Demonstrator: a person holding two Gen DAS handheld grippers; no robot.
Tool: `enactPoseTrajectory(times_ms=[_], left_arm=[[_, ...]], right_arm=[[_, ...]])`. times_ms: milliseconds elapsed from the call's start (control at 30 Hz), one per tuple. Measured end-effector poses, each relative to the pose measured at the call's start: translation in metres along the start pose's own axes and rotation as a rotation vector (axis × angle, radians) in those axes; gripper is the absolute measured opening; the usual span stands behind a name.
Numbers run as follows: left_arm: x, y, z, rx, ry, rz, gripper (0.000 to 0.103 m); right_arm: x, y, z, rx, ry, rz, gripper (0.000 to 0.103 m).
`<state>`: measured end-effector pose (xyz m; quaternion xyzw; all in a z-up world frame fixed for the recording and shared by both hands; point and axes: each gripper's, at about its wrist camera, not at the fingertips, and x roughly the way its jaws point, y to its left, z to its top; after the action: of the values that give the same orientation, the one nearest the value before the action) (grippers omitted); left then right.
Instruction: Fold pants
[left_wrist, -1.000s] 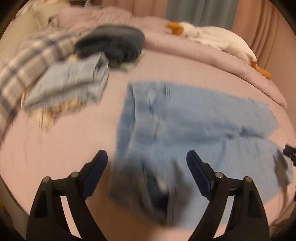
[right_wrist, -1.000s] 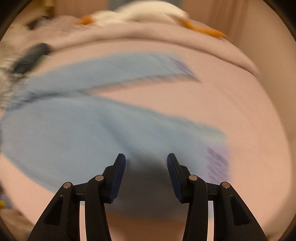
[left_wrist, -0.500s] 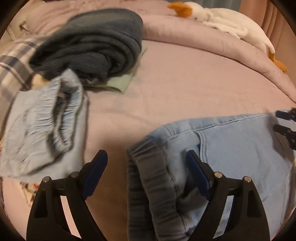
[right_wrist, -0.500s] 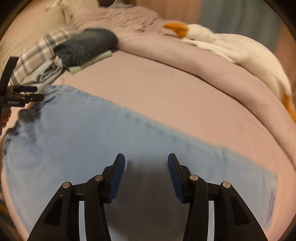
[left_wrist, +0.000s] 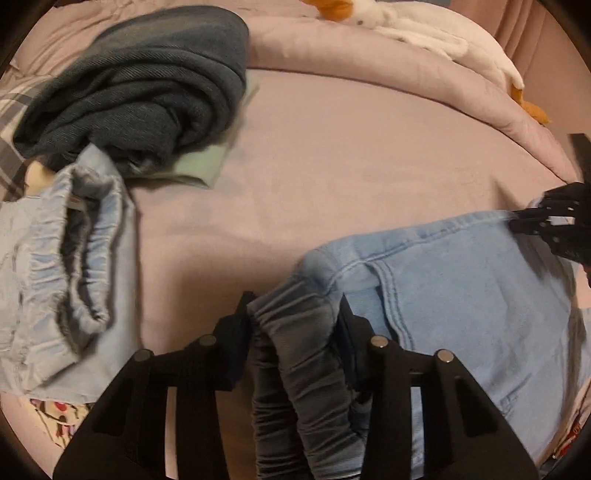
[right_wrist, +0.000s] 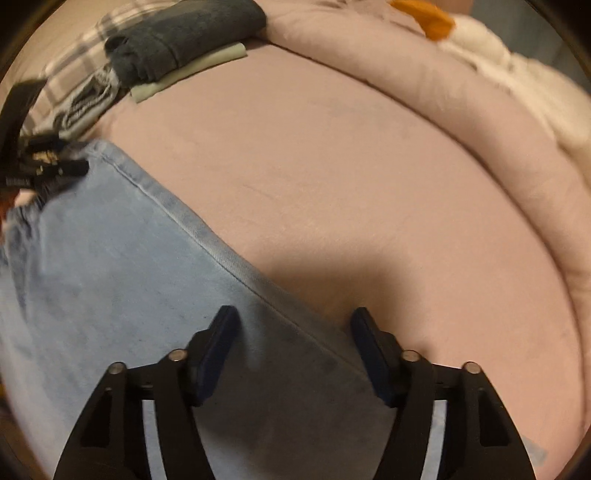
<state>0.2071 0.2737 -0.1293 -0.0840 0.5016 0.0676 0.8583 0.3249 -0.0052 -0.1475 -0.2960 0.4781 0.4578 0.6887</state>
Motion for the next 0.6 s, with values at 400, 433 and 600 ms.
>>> enactPoseTrajectory(times_ms=[400, 433, 600], left_arm=[[-0.048, -0.017, -0.014, 0.005, -0.140, 0.024, 0.040], [-0.060, -0.017, -0.020, 0.008, -0.167, 0.010, 0.040], [-0.116, -0.025, -0.053, 0.102, -0.292, -0.016, 0.040]], right_arm=[[-0.025, 0.046, -0.014, -0.024, -0.057, -0.194, 0.005], [-0.039, 0.051, -0.016, -0.022, -0.090, -0.214, 0.005], [-0.115, 0.085, -0.041, -0.006, -0.255, -0.253, 0.005]])
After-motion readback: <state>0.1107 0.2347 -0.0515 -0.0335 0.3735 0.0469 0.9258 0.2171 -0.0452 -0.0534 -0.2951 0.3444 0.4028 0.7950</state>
